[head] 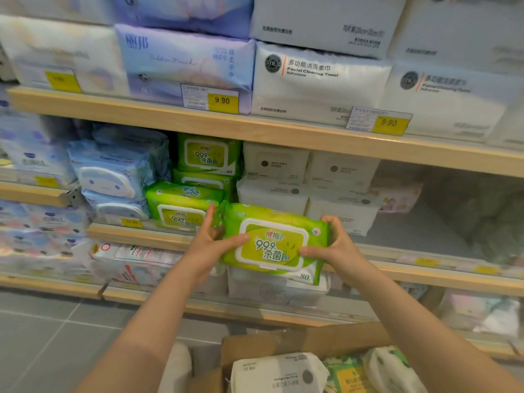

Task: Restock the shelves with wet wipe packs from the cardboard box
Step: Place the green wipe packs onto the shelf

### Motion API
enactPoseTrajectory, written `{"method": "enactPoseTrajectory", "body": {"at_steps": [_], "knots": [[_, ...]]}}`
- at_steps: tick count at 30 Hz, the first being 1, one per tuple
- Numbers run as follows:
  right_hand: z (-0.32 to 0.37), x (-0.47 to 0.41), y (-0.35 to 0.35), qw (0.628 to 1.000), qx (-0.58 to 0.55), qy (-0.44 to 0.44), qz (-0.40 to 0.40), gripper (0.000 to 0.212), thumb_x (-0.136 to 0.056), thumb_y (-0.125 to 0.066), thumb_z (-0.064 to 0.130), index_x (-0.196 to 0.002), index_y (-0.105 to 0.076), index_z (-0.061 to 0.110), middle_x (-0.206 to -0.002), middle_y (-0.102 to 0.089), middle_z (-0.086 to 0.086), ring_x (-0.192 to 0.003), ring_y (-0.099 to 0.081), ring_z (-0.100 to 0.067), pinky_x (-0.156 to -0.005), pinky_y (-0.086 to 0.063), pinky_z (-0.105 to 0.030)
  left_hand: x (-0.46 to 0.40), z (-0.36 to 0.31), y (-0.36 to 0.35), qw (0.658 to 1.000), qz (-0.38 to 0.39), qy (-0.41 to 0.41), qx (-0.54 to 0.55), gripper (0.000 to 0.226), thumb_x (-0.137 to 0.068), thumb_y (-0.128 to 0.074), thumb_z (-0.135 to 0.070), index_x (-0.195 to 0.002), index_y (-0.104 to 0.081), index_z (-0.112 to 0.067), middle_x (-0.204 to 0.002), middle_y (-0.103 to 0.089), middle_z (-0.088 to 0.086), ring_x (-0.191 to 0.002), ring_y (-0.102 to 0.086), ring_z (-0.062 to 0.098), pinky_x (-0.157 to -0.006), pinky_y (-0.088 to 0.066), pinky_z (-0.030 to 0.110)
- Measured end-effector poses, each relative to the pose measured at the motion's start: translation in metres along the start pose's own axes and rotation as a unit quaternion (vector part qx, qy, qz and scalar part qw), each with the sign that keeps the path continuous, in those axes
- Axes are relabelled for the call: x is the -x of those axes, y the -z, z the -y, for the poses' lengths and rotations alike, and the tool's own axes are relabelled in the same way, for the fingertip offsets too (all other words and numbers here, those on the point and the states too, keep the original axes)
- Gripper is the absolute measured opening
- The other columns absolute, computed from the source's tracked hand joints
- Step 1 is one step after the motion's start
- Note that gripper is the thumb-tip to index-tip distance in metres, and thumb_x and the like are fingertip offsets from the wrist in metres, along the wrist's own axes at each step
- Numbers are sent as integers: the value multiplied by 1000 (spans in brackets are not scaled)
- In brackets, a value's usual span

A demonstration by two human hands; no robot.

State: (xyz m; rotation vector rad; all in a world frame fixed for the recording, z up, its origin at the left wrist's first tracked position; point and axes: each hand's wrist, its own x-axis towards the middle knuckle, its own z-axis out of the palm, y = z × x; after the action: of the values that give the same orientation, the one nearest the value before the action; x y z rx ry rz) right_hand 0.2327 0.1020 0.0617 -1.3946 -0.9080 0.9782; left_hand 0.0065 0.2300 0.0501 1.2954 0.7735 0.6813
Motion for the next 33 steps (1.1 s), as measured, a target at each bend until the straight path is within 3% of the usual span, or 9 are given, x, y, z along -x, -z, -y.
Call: {"method": "enactPoseTrajectory", "body": {"at_steps": [2, 5, 10, 13, 17, 20, 22, 28, 33], "knots": [[-2, 2, 3, 1000, 9, -8, 17, 61, -57, -79, -3, -99, -39, 17, -103, -59, -13, -79, -69, -22, -61, -58, -32, -2, 2, 3, 1000, 3, 16, 13, 135, -25, -96, -43, -144, -33, -28, -137, -52, 9, -116, -58, 22, -94, -50, 43], [-1, 7, 3, 996, 67, -14, 51, 75, -60, -83, -3, -114, -45, 31, -121, -52, -10, -91, -67, -25, -66, -57, -32, -1, 4, 1, 999, 23, 24, -1, 134, -18, -96, -45, -138, -40, -25, -127, -60, 6, -107, -64, 23, -88, -54, 45], [9, 9, -3, 974, 207, 2, 88, 96, -54, -91, 25, -130, -40, 55, -142, -34, 13, -124, -46, -13, -99, -48, -36, 7, 11, -7, 999, 27, -1, -25, 108, -22, -95, -41, -119, -48, -34, -120, -61, 7, -103, -65, 22, -83, -56, 41], [18, 6, -12, 969, 227, -1, 103, 87, -52, -92, 23, -123, -49, 51, -134, -50, 8, -113, -57, -10, -92, -53, -31, 12, 10, -3, 1000, 13, -27, 5, 96, -34, -90, -33, -121, -49, -33, -121, -61, 6, -103, -65, 20, -80, -57, 37], [23, -10, -33, 975, 212, 41, 55, 76, -40, -95, 26, -107, -63, 41, -121, -59, -3, -100, -65, -17, -83, -57, -34, 15, 2, 17, 995, -44, -69, -53, 104, -39, -88, -51, -132, -46, -28, -127, -59, -3, -115, -57, 15, -95, -50, 39], [33, -31, -61, 953, 286, 101, 3, 70, -44, -94, 27, -104, -60, 43, -117, -51, 4, -105, -56, -16, -89, -48, -30, 18, -9, 45, 981, -134, -102, -100, 66, -69, -71, -55, -124, -51, -26, -118, -57, -12, -115, -52, 10, -95, -42, 29], [42, -47, -82, 936, 320, 146, -18, 71, -46, -93, 28, -105, -56, 44, -112, -47, 6, -107, -52, -17, -91, -44, -31, 15, -5, 76, 959, -198, -104, -172, 46, -92, -52, -44, -130, -49, -18, -121, -51, -8, -115, -46, 10, -93, -35, 26], [68, -105, -134, 934, 298, 196, 6, 67, -52, -92, 25, -108, -57, 39, -112, -57, -1, -101, -57, -18, -77, -44, -24, -29, 45, 161, 802, -166, -104, -564, 81, -81, -30, -62, -141, -39, -8, -149, -31, 17, -137, -29, 33, -109, -28, 45], [70, -171, -174, 924, 316, 214, 21, 72, -56, -90, 25, -120, -57, 32, -117, -53, 7, -106, -52, -10, -84, -41, -21, -62, 67, 176, 778, -135, -28, -613, 82, -92, -44, -52, -151, 0, -16, -159, 7, 6, -146, 0, 23, -115, -16, 49]]}}
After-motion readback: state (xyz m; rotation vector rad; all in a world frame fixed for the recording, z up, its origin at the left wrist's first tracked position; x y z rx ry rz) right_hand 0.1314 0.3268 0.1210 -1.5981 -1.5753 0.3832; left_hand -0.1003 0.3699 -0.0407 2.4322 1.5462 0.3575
